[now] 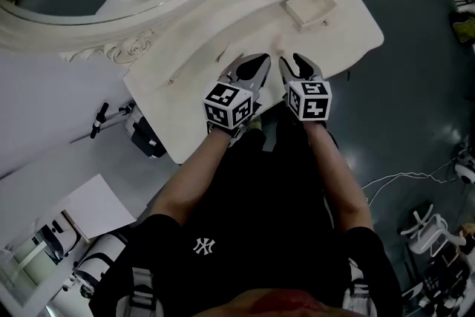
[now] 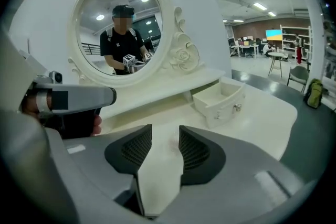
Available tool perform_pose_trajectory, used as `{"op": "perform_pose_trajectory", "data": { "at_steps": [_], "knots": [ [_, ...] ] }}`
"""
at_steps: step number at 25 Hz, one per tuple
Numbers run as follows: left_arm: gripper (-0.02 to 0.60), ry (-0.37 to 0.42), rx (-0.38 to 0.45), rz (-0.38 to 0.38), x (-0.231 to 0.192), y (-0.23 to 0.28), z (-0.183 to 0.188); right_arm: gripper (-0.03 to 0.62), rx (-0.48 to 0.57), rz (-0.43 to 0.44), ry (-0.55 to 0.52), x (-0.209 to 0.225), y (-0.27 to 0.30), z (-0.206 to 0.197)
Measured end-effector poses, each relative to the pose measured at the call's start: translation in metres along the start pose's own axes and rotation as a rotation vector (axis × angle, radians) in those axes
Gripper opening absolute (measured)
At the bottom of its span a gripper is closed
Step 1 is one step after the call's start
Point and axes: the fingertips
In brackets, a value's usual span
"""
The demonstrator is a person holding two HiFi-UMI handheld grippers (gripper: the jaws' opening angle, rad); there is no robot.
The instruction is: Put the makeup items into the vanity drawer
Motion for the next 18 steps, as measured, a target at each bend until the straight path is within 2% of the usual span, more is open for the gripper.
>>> {"op": "perform_pose_trajectory", "data": {
  "at_steps": [10, 15, 18],
  "knots": [
    [0.000, -0.073, -0.051, 0.112, -0.034, 0.044, -0.023, 0.279, -0.132, 0.048, 0.081, 0.039, 0.067, -0.033],
    [0.000, -0.093, -0.060, 0.156, -0.045, 0.043, -0.026, 0.279, -0.184, 0.053, 0.086, 0.044, 0.086, -0.044],
    [0.000, -0.097, -0.060, 0.161, -0.047, 0.040, -0.027, 0.242, -0.212, 0.050, 0.077, 0.045, 0.093, -0.047]
  ]
}}
Point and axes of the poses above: the fingertips, and each gripper's own axes: y forward along the fingers, x to its right, z out of its top, and after that the axes turned 7 degrees about z, right-handed
